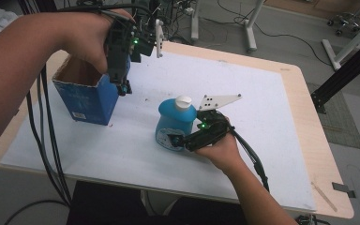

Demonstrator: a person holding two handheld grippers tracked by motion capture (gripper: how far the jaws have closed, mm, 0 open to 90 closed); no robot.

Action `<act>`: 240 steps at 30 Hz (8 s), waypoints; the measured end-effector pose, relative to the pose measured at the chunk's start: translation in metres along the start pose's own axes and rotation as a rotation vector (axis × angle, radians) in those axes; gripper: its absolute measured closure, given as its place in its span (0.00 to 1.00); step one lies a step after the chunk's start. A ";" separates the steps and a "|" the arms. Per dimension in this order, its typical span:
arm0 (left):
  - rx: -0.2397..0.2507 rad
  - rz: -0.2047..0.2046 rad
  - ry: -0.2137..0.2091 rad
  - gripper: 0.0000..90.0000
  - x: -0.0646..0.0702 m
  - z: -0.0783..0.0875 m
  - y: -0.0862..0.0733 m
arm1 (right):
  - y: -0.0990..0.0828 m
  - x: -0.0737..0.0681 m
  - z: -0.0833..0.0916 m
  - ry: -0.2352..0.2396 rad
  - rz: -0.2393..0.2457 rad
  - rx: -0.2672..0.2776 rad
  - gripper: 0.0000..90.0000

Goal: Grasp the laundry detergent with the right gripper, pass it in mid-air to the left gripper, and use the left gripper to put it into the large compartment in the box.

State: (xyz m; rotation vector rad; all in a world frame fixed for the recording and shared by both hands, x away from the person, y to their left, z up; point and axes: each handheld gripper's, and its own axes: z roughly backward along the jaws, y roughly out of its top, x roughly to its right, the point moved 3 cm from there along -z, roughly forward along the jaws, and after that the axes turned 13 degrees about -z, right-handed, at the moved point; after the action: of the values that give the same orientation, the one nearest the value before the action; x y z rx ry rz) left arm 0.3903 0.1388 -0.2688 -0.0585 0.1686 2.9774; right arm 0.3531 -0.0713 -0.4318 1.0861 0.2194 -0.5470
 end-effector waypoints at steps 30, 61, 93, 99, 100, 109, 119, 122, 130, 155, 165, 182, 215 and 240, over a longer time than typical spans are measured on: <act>-0.008 0.002 0.003 0.02 0.001 0.000 -0.002 | -0.003 -0.005 -0.003 -0.032 0.064 0.025 0.37; -0.010 -0.035 -0.016 0.02 0.010 -0.001 0.023 | 0.009 -0.015 0.012 -0.036 0.181 0.041 0.53; 0.048 -0.024 -0.042 0.02 0.028 0.039 0.073 | 0.093 -0.057 0.027 0.119 0.336 -0.022 0.54; 0.045 -0.026 -0.042 0.02 0.028 0.039 0.077 | 0.097 -0.059 0.023 0.125 0.336 -0.028 0.54; 0.043 -0.023 -0.043 0.02 0.028 0.039 0.078 | 0.097 -0.060 0.022 0.127 0.332 -0.032 0.54; 0.026 -0.019 -0.040 0.02 0.028 0.036 0.084 | 0.098 -0.060 0.017 0.133 0.321 -0.031 0.54; 0.002 0.002 -0.053 0.12 0.027 0.034 0.085 | 0.097 -0.060 0.014 0.131 0.321 -0.031 0.54; -0.005 0.005 -0.047 0.13 0.027 0.034 0.084 | 0.097 -0.059 0.014 0.135 0.317 -0.030 0.54; -0.011 0.010 -0.044 0.19 0.027 0.032 0.083 | 0.097 -0.060 0.012 0.139 0.318 -0.027 0.54; -0.031 0.007 -0.041 0.36 0.027 0.030 0.084 | 0.095 -0.062 0.008 0.149 0.317 -0.035 0.54; -0.022 -0.001 -0.043 0.42 0.028 0.033 0.086 | 0.095 -0.062 0.010 0.160 0.298 -0.028 0.54; -0.030 0.010 -0.039 0.43 0.026 0.040 0.088 | 0.094 -0.053 0.030 0.214 0.271 0.018 0.35; -0.062 0.344 -0.078 0.42 0.000 0.076 0.051 | 0.084 -0.021 0.117 -0.091 0.316 -0.288 0.01; -0.088 1.062 0.022 0.42 -0.024 0.140 -0.058 | 0.105 -0.016 0.147 -0.213 0.351 -0.432 0.01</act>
State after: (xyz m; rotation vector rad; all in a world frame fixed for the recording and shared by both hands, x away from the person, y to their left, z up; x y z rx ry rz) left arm 0.4187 0.2081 -0.1346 -0.0087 0.0781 4.0445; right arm 0.3811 -0.1593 -0.2754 0.6200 -0.0421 -0.2771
